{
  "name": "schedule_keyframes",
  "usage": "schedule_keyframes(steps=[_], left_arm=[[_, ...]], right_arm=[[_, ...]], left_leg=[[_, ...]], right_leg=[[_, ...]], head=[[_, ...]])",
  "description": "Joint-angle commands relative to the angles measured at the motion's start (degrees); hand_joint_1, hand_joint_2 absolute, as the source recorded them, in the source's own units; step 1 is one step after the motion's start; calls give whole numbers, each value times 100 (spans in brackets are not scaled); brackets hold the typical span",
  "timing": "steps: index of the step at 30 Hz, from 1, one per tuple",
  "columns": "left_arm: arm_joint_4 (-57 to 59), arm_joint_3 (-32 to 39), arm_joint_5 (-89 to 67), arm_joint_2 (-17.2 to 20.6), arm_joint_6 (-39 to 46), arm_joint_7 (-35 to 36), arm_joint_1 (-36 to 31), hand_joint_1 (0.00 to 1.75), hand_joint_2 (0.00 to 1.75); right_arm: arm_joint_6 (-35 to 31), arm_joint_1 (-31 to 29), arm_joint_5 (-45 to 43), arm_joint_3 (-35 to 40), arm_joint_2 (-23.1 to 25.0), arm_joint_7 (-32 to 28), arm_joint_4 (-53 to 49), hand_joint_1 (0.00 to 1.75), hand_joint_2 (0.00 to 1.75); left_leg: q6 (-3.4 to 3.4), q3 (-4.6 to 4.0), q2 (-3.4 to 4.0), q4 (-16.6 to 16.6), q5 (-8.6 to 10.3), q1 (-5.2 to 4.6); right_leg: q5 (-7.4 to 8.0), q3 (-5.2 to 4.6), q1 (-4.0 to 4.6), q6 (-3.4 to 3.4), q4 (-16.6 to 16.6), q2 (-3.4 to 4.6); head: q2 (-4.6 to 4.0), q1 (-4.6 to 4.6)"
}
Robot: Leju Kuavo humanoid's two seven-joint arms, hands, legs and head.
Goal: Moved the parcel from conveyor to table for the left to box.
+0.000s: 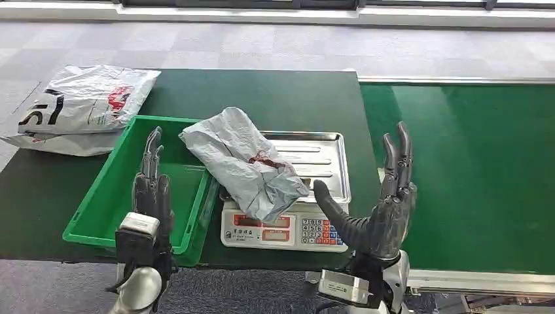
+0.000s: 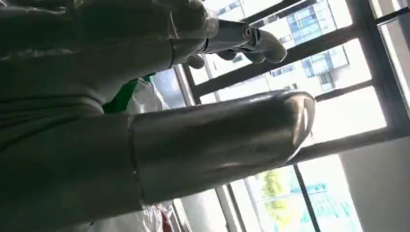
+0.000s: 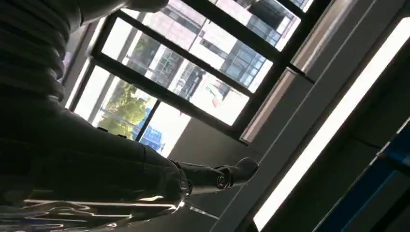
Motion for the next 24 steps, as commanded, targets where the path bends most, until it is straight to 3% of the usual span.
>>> schedule_keyframes(steps=[1,3,6,7,18,19,20,21,24], left_arm=[[912,-291,-1021,477,730,486,-166,0,0],[1032,-383,-1465,528,600,675,-239,0,0],[1229,-732,-2160,756,-119,1077,-500,0,0],[1379,-906,-2543,834,-271,1170,-649,0,175],[1557,-1107,-2917,885,-472,1296,-787,0,175],[1734,-1289,-3156,925,-792,1403,-948,0,0],[1936,-1395,-3337,898,-943,1484,-1102,0,0],[2152,-1511,-3475,879,-1110,1512,-1254,0,175],[2709,-1830,-4026,864,-1420,1654,-1661,0,175]], right_arm=[[13,945,-707,-650,33,-1619,-994,0,175],[13,870,-511,-497,-48,-1631,-1053,0,175],[13,457,-1161,-211,-274,-1400,-1098,0,175],[13,215,-1291,-99,-432,-1138,-1057,0,175],[13,112,-1374,-144,-435,-1029,-1040,0,175],[13,90,-1511,-166,-366,-1075,-1136,0,175],[61,50,-1540,-179,-339,-1078,-1214,0,175],[89,8,-1496,-196,-316,-1057,-1284,0,175],[207,-130,-1452,-227,-250,-946,-1395,0,175]], left_leg=[[0,15,-32,-16,7,0],[0,20,-24,-15,4,0],[0,8,-8,-7,4,-2],[0,8,-7,-7,6,2],[-3,19,-6,-16,15,3],[-2,14,-4,-11,13,1],[-2,14,-5,-9,13,3],[-3,13,-12,-12,15,2],[-1,8,-26,-11,21,2]], right_leg=[[-6,25,0,-4,-13,-27],[-6,29,0,-5,-12,-17],[-3,10,-2,-5,-1,-4],[0,12,1,-6,-5,-3],[10,25,3,-9,-16,6],[8,19,1,-7,-8,6],[8,20,3,-7,-9,5],[7,21,2,-8,-9,-1],[9,21,2,-7,-11,-14]], head=[[0,2],[0,0],[0,2],[0,0],[0,0],[0,0],[0,2],[0,0],[0,2]])
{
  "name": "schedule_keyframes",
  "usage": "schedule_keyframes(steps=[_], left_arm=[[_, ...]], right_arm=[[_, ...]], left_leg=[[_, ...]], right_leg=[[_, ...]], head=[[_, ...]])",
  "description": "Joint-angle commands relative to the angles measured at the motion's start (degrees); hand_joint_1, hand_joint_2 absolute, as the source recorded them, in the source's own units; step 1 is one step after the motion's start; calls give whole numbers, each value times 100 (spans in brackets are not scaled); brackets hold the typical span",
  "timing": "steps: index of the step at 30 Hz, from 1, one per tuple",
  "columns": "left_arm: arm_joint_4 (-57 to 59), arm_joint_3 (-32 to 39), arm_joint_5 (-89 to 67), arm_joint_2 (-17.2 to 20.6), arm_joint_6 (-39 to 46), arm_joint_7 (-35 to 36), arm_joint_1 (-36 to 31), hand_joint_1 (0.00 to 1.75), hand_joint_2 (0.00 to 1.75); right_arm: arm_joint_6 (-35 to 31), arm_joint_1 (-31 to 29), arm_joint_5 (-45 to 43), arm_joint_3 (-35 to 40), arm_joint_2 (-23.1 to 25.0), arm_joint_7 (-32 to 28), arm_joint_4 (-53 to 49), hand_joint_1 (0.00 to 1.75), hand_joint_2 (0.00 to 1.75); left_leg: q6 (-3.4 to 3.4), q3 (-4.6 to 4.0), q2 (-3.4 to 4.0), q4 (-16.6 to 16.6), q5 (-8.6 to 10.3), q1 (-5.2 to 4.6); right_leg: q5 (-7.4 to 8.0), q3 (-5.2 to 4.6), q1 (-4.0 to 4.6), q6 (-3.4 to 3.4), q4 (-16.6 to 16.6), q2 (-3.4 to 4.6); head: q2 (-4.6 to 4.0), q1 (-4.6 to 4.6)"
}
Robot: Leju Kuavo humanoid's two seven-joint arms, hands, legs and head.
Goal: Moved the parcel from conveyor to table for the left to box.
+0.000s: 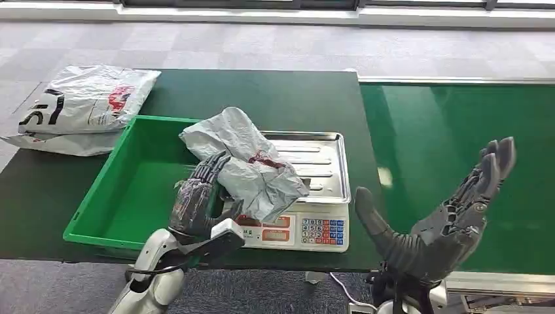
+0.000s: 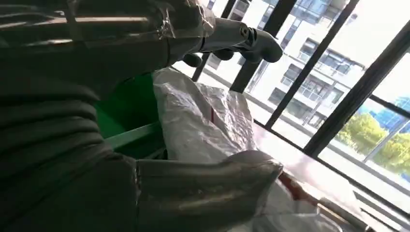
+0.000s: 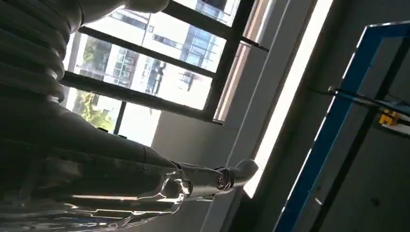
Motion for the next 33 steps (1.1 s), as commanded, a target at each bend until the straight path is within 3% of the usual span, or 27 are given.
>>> schedule_keyframes(steps=[1,7,13,19,27,33], left_arm=[[1898,-1111,-1109,96,-825,267,-1284,0,175],[3807,-1674,-1230,-243,-1279,-79,-2488,0,175],[4865,-2393,-1483,-521,-1447,-230,-3416,0,175],[5170,-2507,-1502,-643,-1425,-238,-3584,0,175],[6175,-2804,-1655,-1109,-1351,-37,-4380,0,175],[6207,-2797,-1650,-1113,-1340,-35,-4399,0,175]], right_arm=[[228,-444,52,-41,-8,167,-291,0,175],[185,-514,-90,-22,-15,41,-158,0,175],[172,-550,-210,-18,39,-166,-312,0,175],[165,-561,-171,-6,65,-153,-359,0,175],[396,-664,-91,6,252,-104,-426,0,175],[415,-681,-86,-2,267,-97,-427,0,175]], left_leg=[[-1,8,-27,-12,10,1],[-2,5,-32,-4,16,0],[-2,-3,-29,4,17,2],[3,7,-21,-4,23,1],[15,-13,-38,9,39,1],[19,-45,-27,1,87,3]], right_leg=[[3,16,1,-5,-12,-18],[4,15,0,-4,-6,-27],[12,7,1,-4,0,-22],[20,19,1,-5,-8,-12],[27,14,0,1,0,-40],[77,-19,3,2,-13,-25]], head=[[0,0],[0,0],[0,-2],[0,0],[0,0],[0,0]])
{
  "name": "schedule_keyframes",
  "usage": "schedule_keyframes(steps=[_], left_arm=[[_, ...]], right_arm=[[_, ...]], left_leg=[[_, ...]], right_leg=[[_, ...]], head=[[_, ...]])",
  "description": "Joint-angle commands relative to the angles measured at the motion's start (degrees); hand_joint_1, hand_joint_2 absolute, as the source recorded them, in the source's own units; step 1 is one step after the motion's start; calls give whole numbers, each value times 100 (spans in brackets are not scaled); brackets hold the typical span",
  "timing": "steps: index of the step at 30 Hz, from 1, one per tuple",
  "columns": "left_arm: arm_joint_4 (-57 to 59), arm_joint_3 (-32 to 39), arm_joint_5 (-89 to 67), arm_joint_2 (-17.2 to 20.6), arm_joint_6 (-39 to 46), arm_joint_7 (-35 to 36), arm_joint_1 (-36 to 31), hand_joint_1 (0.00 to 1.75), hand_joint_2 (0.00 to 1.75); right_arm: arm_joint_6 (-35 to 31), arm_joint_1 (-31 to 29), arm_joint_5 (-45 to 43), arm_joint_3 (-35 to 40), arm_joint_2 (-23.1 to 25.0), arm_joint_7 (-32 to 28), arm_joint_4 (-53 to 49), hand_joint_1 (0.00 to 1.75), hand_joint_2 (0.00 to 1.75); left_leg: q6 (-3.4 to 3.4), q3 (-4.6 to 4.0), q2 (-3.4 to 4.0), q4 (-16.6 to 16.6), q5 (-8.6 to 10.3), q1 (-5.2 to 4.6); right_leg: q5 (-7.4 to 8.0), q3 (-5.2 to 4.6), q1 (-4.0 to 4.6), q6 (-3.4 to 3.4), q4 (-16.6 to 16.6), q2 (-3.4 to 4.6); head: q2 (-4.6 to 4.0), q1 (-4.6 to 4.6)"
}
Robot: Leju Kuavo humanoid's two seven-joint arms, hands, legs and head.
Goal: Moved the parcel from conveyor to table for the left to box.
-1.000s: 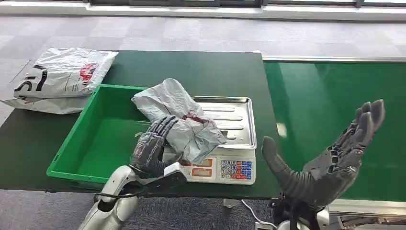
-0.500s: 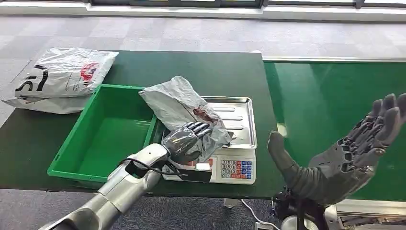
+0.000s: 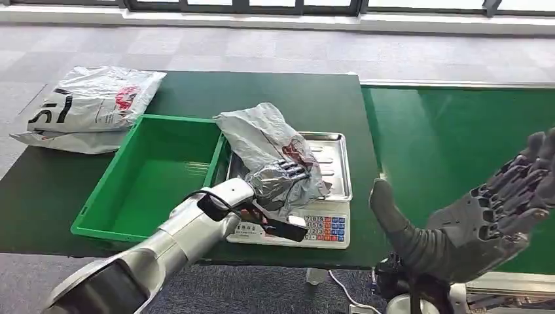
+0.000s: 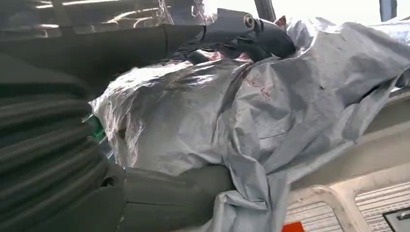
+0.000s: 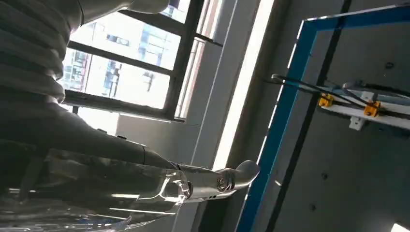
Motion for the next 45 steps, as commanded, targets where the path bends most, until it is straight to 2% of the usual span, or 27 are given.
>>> schedule_keyframes(steps=[1,2,5,7,14,27,28,29,31,45], left_arm=[[986,-508,-66,-85,38,96,-670,0,175],[973,-498,-39,-89,70,49,-716,175,175],[803,-562,-38,-23,32,-58,-771,175,175],[635,-583,-40,32,17,-59,-754,175,175],[-254,-470,237,461,78,-165,-493,175,175],[-497,-388,436,533,100,-251,-406,175,175],[-945,-190,737,658,319,-391,-185,175,175],[-1826,-241,867,1010,130,-241,115,175,175],[-2642,-246,964,1291,-105,-38,383,175,175],[-2617,-254,964,1273,-112,-37,366,175,175]], right_arm=[[63,-272,-51,33,140,-48,9,0,175],[80,-333,-54,37,158,-31,0,0,175],[155,-467,-36,65,183,79,-10,0,175],[174,-503,-19,70,182,109,-27,0,175],[114,-363,4,-12,167,105,10,0,175],[55,-310,22,-26,126,95,53,0,175],[-22,-251,28,-13,23,92,69,0,175],[-212,-179,28,24,-110,62,80,0,175],[-317,-114,-52,46,-182,2,81,0,175],[-321,-133,-52,57,-167,3,81,0,175]], left_leg=[[-1,-33,7,7,23,3],[-2,-48,9,4,32,4],[-2,-73,13,8,51,3],[-4,-72,10,6,65,0],[-10,-104,17,-2,93,3],[-10,-108,20,-3,87,3],[-10,-108,20,-3,87,3],[-11,-105,23,-8,88,3],[-12,-100,33,-12,84,0],[-31,-109,29,-7,59,4]], right_leg=[[13,-35,4,-9,5,13],[22,-49,5,-8,1,16],[55,-78,5,-28,6,21],[81,-77,2,1,5,15],[102,-111,6,-10,0,23],[100,-120,6,-12,0,33],[100,-120,6,-12,-1,32],[101,-120,6,-14,-4,36],[102,-119,3,-12,-8,44],[77,-134,8,-25,3,39]], head=[[0,0],[0,0],[0,0],[0,0],[-2,0],[0,0],[0,0],[0,0],[0,0],[0,0]])
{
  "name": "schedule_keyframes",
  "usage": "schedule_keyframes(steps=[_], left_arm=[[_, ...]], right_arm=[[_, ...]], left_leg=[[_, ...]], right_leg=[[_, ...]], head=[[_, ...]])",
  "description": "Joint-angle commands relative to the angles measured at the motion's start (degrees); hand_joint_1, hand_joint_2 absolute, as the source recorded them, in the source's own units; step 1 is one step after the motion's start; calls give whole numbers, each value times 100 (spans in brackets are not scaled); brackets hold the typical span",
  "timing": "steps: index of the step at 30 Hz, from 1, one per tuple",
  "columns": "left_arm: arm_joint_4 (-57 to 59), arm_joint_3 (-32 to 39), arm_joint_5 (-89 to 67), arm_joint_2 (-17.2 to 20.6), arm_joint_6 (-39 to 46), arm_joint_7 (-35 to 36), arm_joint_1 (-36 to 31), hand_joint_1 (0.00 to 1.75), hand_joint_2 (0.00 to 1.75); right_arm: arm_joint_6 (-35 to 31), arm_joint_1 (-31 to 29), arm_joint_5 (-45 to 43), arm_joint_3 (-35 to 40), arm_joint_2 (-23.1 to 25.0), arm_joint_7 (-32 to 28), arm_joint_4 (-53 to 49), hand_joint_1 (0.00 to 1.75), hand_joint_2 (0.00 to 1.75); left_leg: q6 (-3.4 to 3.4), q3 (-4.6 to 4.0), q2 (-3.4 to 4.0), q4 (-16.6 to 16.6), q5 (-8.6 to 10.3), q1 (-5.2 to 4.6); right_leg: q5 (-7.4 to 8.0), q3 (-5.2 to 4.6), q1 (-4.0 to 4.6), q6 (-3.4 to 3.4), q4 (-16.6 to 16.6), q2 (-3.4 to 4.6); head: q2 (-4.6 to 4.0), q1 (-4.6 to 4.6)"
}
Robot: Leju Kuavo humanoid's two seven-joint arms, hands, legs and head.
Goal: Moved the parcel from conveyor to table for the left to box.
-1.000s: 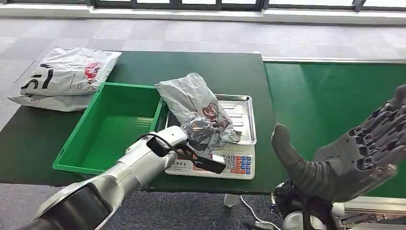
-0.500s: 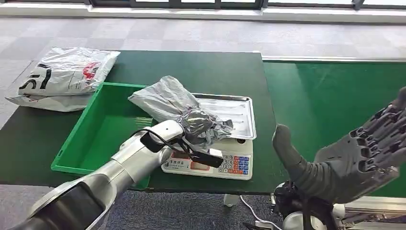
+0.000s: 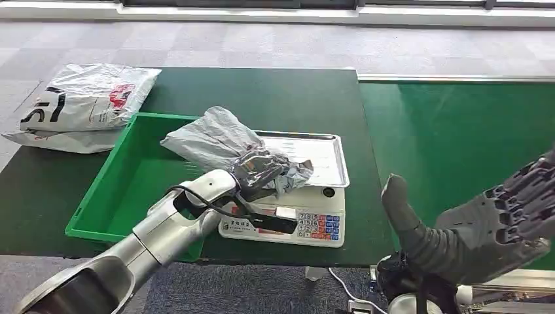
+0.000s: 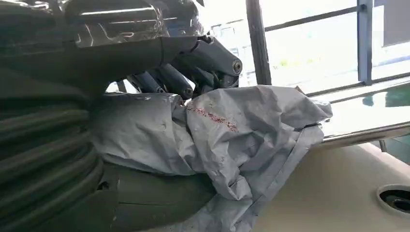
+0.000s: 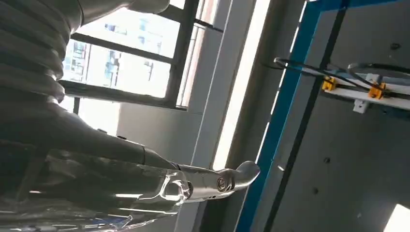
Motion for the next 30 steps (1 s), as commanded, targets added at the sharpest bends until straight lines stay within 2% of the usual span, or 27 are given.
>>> schedule_keyframes(steps=[1,8,12,13,14,18,23,25,27,28,29,30], left_arm=[[-146,-120,11,233,-57,7,-67,175,175],[-146,-47,70,226,-42,57,-11,175,175],[-344,94,101,421,104,121,271,175,175],[-366,120,101,426,121,120,306,175,175],[-380,132,101,424,121,121,329,175,175],[-380,150,45,443,136,138,447,175,175],[-232,238,58,410,137,175,591,175,175],[-45,265,105,320,142,153,600,175,175],[323,206,55,236,138,181,575,175,175],[438,218,61,197,183,193,585,159,175],[637,207,26,139,292,179,590,14,175],[875,192,-15,61,359,185,565,0,175]], right_arm=[[-24,-66,-17,57,-171,-4,151,0,175],[1,-39,-18,59,-169,42,174,0,175],[-66,-48,-104,103,-204,-46,347,0,175],[-79,-63,-135,109,-226,-62,362,0,175],[-84,-69,-157,108,-231,-67,377,0,175],[-67,-153,-272,131,-256,-85,495,0,175],[-70,-241,-420,214,-257,-153,659,0,175],[-81,-256,-424,242,-244,-154,662,0,175],[-86,-272,-407,267,-248,-125,656,0,175],[-90,-268,-395,268,-244,-122,649,0,175],[-90,-248,-377,265,-232,-122,628,0,175],[-90,-218,-359,242,-206,-120,601,0,175]], left_leg=[[-2,8,2,-3,-5,3],[-2,16,3,-7,-14,4],[-2,14,10,-8,-14,2],[-3,41,18,-27,-15,5],[-3,19,16,-11,-15,3],[-3,21,9,-13,-14,5],[-2,16,11,-9,-14,2],[-3,36,17,-25,-14,4],[-3,19,10,-12,-14,4],[-2,14,6,-9,-13,2],[-3,27,5,-17,-13,4],[-2,20,1,-12,-13,-1]], right_leg=[[-5,7,3,-6,-4,6],[-13,17,5,-9,-10,9],[-12,13,2,-7,-8,14],[-9,37,5,-12,-28,27],[-10,16,3,-9,-12,21],[-11,21,5,-9,-15,14],[-11,16,2,-7,-10,15],[-7,34,4,-11,-27,25],[-11,20,3,-8,-12,14],[-12,15,1,-7,-8,9],[-11,29,4,-9,-18,11],[-14,21,-1,-7,-9,5]], head=[[0,0],[0,0],[0,0],[0,0],[0,0],[0,0],[0,0],[0,0],[0,0],[0,0],[0,0],[0,0]])
